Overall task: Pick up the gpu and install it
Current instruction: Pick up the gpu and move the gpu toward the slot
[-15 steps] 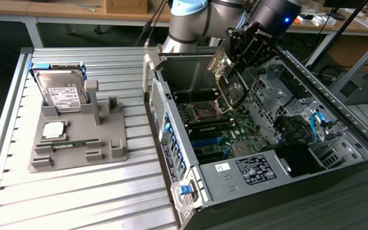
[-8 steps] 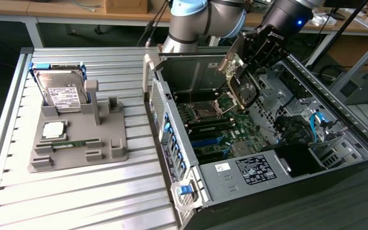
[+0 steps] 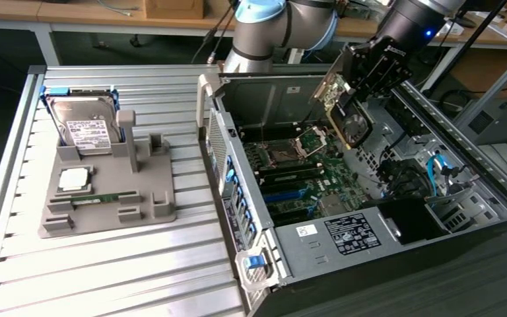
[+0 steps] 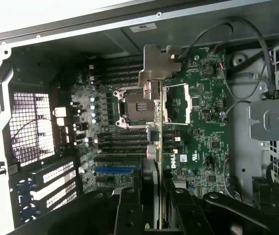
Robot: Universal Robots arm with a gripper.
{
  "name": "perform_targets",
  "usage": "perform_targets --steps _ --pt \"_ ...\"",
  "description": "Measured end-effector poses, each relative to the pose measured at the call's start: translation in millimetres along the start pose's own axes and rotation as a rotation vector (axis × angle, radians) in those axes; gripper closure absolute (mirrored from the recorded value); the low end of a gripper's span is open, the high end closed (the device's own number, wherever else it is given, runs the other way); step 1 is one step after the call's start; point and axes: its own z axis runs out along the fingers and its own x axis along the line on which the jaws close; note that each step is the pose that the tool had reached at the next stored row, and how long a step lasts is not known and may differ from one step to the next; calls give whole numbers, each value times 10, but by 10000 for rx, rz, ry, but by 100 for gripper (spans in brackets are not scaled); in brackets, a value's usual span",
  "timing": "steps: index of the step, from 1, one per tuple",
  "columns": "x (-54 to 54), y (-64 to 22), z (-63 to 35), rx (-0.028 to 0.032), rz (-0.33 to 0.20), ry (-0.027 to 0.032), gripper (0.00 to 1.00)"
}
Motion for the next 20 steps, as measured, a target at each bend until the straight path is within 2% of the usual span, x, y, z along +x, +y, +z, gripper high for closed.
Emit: perform_targets --steps 3,4,5,6,7,14,18,19,20 --pt "0 -1 0 0 1 -6 73" --pt "0 -1 1 -4 1 -45 73" --pt "-1 -1 2 -10 2 -139 73" --pt "-1 0 4 -30 1 -398 73" --pt "-1 0 5 -44 1 -562 73" --pt "-2 0 9 -117 4 -1524 73" --pt "-3 0 12 -159 6 -2042 73" --pt "-4 0 14 -175 7 -2252 73" --pt "-4 0 14 -175 6 -2255 73"
